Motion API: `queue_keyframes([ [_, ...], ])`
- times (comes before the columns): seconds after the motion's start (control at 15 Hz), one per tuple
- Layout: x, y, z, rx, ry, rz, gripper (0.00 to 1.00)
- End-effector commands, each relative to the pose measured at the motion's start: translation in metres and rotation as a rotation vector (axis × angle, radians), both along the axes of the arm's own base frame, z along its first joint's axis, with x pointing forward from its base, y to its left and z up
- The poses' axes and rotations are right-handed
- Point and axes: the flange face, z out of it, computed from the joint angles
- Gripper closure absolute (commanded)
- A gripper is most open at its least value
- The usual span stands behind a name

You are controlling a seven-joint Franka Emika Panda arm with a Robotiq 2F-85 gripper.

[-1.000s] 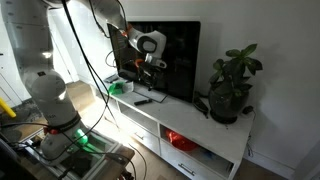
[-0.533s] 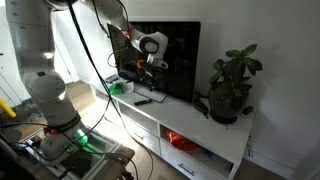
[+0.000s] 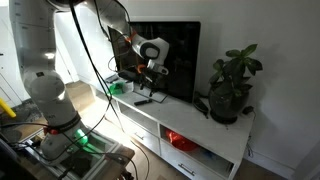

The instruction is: Put the hate on the top of the table

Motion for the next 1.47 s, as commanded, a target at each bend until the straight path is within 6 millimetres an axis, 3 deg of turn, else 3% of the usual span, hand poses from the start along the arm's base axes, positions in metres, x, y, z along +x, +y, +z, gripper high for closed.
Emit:
queue_keyframes([
  [0.0,-0.050,-0.031,-0.053,-0.030,0.052,-0.046,0.00],
  [0.27,-0.074,-0.074,-0.096,-0.183,-0.091,-0.162,0.00],
  [0.4,-0.083,-0.085,-0.118,-0.219,-0.123,-0.199,0.00],
  [0.47,-0.079,-0.080,-0.103,-0.202,-0.094,-0.165,0.00],
  [0.6,-0.084,-0.083,-0.112,-0.207,-0.087,-0.169,0.00],
  [0.93,-0.078,-0.081,-0.108,-0.207,-0.099,-0.162,0.00],
  [1.4,-0.102,-0.122,-0.191,-0.226,-0.025,-0.136,0.00],
])
